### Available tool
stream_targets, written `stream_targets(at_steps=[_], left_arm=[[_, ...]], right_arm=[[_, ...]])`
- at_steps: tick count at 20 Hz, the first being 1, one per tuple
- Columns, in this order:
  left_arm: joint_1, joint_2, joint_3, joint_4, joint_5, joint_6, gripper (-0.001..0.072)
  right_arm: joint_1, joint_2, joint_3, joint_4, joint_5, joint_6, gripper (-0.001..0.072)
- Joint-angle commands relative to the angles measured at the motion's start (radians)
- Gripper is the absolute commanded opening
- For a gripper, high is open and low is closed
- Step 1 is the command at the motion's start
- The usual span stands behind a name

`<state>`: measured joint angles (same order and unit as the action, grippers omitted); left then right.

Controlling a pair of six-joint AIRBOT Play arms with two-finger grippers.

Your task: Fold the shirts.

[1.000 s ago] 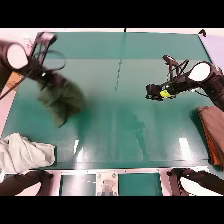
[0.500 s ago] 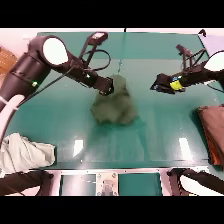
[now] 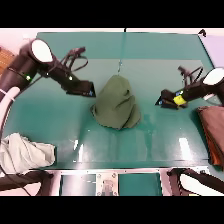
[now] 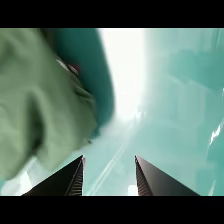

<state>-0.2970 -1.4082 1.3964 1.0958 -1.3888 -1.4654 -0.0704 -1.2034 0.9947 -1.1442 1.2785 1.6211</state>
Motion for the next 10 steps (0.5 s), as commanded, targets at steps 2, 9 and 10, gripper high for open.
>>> stream_targets(at_steps=[2,9,10], left_arm=[[0.028,-0.002,-0.317,-0.139,0.174,0.014,0.072],[0.027,-0.002,-0.564,-0.39,0.424,0.098,0.072],[0.027,-0.002,-0.575,-0.406,0.463,0.098,0.072]], right_arm=[[0.002,-0.013,-0.219,0.114,-0.161,-0.095,0.0372],[0.001,-0.198,-0.095,0.361,-0.219,-0.305,0.0497],[0.002,-0.236,-0.06,0.388,-0.204,-0.322,0.0497]])
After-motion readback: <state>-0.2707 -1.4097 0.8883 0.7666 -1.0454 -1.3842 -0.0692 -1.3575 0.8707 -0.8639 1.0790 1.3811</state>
